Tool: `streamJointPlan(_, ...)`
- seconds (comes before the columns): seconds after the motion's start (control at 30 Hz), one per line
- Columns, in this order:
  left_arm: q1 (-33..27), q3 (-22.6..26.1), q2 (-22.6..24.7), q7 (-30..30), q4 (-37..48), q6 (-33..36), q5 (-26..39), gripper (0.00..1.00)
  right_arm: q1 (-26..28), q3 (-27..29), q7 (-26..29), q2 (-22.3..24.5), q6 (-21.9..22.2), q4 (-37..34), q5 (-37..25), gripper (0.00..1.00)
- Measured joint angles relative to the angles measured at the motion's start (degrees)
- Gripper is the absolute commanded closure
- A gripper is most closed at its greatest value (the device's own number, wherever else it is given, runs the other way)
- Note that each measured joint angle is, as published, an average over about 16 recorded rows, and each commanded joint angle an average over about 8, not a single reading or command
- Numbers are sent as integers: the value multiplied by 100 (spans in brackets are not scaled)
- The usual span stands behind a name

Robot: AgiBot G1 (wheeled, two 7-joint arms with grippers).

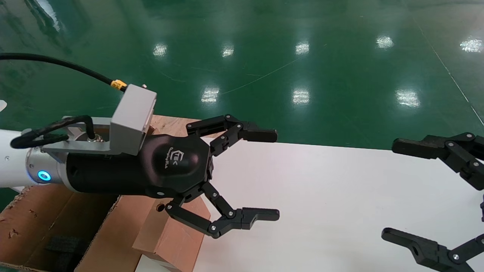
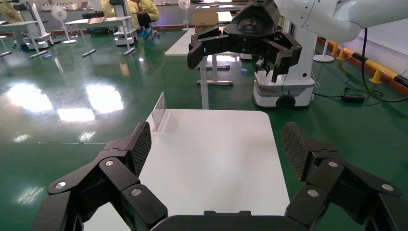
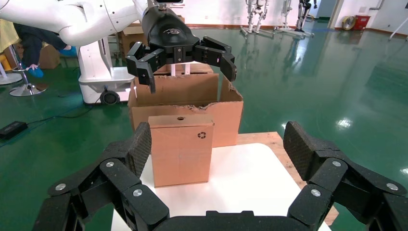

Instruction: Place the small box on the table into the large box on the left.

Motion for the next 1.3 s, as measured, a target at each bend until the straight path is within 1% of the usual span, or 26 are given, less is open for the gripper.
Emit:
streamJointPlan(1.2, 0, 0, 0, 0, 0, 0, 0, 0, 0, 0, 0, 0, 0, 0, 0, 0)
streamJointPlan(1.23, 0, 0, 0, 0, 0, 0, 0, 0, 0, 0, 0, 0, 0, 0, 0, 2)
streamJointPlan(1.27, 0, 0, 0, 0, 0, 0, 0, 0, 0, 0, 0, 0, 0, 0, 0, 11)
streamJointPlan(1.3, 0, 0, 0, 0, 0, 0, 0, 0, 0, 0, 0, 0, 0, 0, 0, 24)
